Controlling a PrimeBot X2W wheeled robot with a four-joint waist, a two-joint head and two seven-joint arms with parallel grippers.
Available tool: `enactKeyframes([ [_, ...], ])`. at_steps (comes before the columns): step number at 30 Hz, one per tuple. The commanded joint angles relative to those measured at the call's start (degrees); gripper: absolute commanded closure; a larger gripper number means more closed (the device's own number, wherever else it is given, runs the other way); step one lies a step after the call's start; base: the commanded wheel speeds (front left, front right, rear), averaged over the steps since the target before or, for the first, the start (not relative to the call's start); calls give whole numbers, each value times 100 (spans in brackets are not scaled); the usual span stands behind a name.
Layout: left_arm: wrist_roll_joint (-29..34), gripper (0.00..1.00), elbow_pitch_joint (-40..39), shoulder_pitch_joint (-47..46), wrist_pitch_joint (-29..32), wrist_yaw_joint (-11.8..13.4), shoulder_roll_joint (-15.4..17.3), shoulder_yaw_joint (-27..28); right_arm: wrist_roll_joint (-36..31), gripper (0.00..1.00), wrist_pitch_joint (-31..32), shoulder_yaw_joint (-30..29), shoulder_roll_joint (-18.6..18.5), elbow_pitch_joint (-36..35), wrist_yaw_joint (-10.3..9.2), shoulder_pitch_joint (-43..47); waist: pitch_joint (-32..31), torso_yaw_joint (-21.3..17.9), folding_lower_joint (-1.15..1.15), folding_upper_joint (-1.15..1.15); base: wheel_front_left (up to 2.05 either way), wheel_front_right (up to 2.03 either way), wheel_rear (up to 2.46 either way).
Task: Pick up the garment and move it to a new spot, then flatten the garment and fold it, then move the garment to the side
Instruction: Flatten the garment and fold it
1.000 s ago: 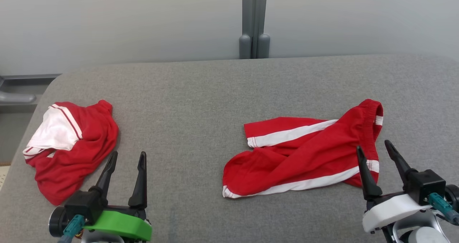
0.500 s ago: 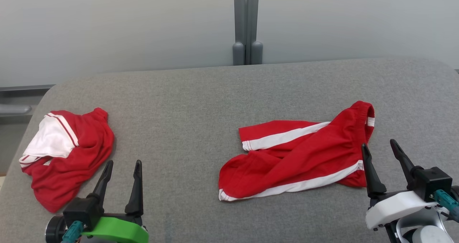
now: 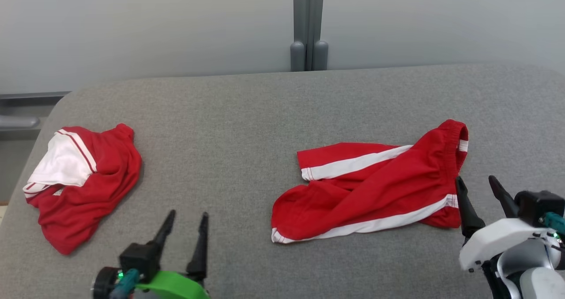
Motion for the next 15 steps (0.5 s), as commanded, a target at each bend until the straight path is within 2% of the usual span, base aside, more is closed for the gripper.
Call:
enactKeyframes([
  [1,-115,0,70,-159,177,-27,-2,-266,57,0,256,-66,-29,48,-6,-118,77,-39,0,0,0,0,0],
  [8,-958,0,349,-797,1048,-28,279,-1958,251,0,1972,-290,-199,242,-6,-619,410,-191,0,0,0,0,0],
  [11,-1284,0,549,-1083,1233,-29,409,-2430,340,0,2410,-251,-218,427,-6,-832,510,-265,0,0,0,0,0],
  [15,-1577,0,798,-1372,1305,-29,493,-2832,507,0,2695,-63,-266,721,-6,-1053,599,-309,0,0,0,0,0],
])
